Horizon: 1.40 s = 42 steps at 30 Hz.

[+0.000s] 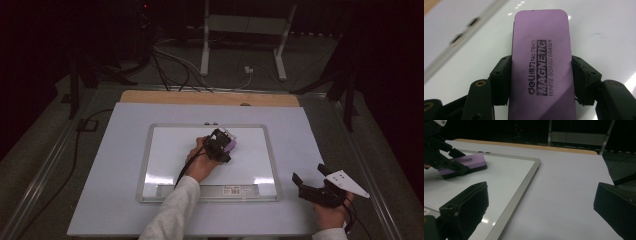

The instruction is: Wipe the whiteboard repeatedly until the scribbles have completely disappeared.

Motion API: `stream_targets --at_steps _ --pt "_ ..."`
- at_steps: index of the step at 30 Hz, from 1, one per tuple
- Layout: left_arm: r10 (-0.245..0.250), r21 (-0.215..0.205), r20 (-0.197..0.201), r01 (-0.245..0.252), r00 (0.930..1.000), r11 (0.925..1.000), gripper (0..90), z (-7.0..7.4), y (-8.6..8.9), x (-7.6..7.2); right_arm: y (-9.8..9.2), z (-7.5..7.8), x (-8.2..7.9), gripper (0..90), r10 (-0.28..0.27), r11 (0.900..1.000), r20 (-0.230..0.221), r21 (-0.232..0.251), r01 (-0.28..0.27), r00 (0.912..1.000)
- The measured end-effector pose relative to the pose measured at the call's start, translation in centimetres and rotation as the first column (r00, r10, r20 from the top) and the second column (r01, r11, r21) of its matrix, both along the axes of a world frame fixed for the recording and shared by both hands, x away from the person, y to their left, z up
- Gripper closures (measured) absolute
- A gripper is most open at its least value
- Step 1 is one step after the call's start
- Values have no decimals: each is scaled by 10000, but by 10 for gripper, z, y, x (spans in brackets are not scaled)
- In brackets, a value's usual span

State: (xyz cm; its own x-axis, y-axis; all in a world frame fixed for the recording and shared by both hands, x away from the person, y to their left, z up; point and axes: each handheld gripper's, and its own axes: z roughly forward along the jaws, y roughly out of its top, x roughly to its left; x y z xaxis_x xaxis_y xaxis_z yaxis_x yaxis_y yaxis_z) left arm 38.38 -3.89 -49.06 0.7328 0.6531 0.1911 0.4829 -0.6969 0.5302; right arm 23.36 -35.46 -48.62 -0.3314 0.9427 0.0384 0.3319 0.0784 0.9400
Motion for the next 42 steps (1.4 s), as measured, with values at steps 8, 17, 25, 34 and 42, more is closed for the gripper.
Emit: stream_targets --at_steps 8,17,25,34,42 --pt "-1509 -479 -408 1489 9877 9877 415 0 -13 -13 1 0 -1 1 22 10000 19 -48 -22 10000" --pt "591 43 36 -591 9982 9982 416 0 2 5 -1 1 -1 1 -22 10000 29 -30 22 10000" --pt "-1489 -315 -314 1479 9884 9885 415 0 -15 -15 1 0 -1 1 8 10000 0 -73 -8 10000" --pt "-684 -330 -322 673 9971 9972 415 0 -10 -8 0 0 -2 1 -26 10000 23 -83 26 10000" --pt "597 -57 -81 -597 9982 9982 416 0 4 0 0 0 -2 1 -30 10000 19 -72 31 10000"
